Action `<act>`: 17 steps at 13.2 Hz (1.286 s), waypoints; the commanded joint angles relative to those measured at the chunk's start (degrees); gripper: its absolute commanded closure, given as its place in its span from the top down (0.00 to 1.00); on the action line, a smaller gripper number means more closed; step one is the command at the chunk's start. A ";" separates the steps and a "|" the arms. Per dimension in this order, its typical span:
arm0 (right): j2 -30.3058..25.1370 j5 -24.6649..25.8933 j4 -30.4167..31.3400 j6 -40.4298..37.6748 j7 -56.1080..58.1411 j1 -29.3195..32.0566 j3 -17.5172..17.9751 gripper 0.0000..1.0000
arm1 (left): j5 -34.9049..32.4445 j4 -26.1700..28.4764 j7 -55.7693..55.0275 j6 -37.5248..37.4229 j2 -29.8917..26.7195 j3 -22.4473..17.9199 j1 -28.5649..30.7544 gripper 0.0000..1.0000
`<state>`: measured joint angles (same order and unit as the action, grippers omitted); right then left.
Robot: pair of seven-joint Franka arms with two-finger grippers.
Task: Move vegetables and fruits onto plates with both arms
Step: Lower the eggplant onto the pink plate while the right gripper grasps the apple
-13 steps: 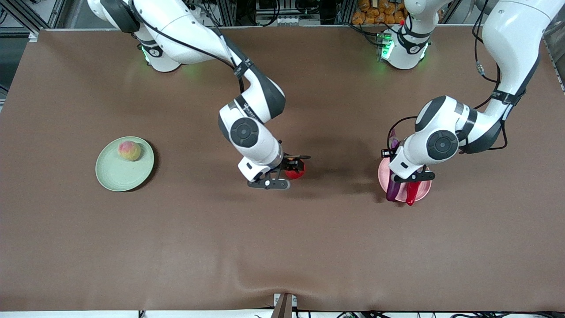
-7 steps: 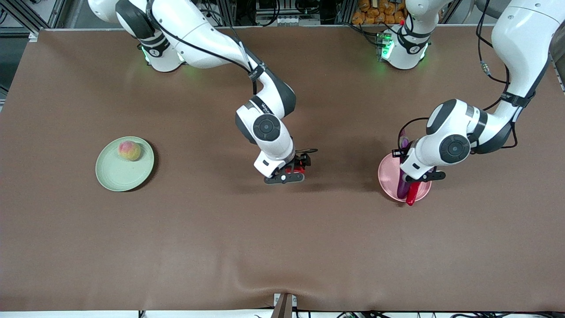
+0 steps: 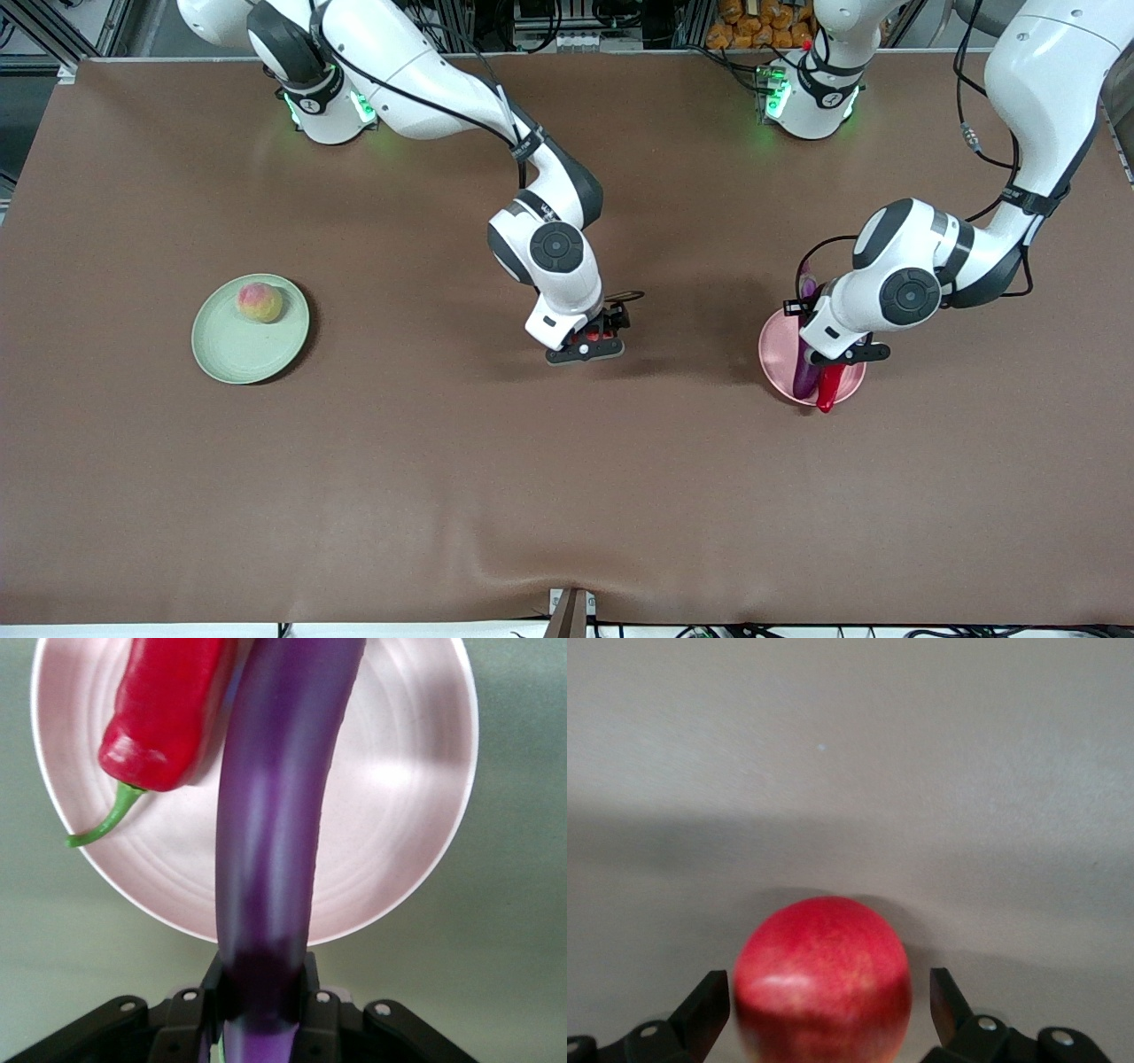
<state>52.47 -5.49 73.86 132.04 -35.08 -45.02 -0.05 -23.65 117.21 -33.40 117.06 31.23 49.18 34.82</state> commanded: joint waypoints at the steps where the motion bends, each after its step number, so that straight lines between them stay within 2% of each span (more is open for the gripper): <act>1: 2.11 1.54 -3.28 -0.20 -2.36 -0.68 -0.65 0.97 | -0.96 0.39 0.09 1.68 1.11 0.57 0.60 0.17; 2: 1.94 1.45 -3.80 -0.73 -2.71 -0.51 -0.65 0.32 | -0.96 0.30 0.00 1.86 1.73 0.57 0.60 0.22; 3: 1.76 1.36 -4.42 -1.69 -4.28 -0.07 -0.65 0.15 | -0.96 0.39 -0.44 2.38 2.17 0.57 0.60 0.26; 4: 1.32 1.45 -4.69 -2.48 -4.21 0.98 -0.65 0.00 | -0.96 0.39 -0.44 2.39 2.26 0.57 0.60 0.38; 5: 0.28 1.19 -4.78 -3.53 -3.95 2.47 -0.56 0.00 | -0.96 0.30 -0.44 2.39 2.17 0.57 0.60 0.59; 6: -0.95 0.84 -4.78 -6.50 -3.16 4.48 -0.04 0.00 | -0.96 0.30 -0.61 2.39 2.17 0.57 0.69 1.00; 9: -5.87 -2.84 -5.74 -21.24 4.62 12.91 0.23 0.00 | -0.96 -0.14 -0.79 1.86 1.38 0.57 0.78 1.00; 11: -10.08 -3.47 -5.22 -28.91 12.89 18.28 -0.03 0.00 | -0.53 -0.92 -0.79 0.29 -0.72 0.65 0.78 1.00; 12: -11.58 -3.38 -4.78 -32.68 15.28 20.65 -0.38 0.00 | -0.09 -3.02 -0.44 -1.98 -2.03 0.83 0.78 1.00; 14: -14.66 -3.38 -1.46 -38.32 23.95 27.50 -0.47 0.00 | 0.00 -10.90 -0.44 -11.62 -3.10 3.80 0.78 1.00; 17: -21.86 -3.38 12.15 -37.65 36.89 36.82 -0.56 0.00 | 3.93 -27.33 -0.44 -26.40 -3.10 6.89 0.69 1.00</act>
<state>37.33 -7.96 74.47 92.76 -4.43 -13.31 -1.77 -22.55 99.30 -33.75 98.88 28.72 54.48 35.55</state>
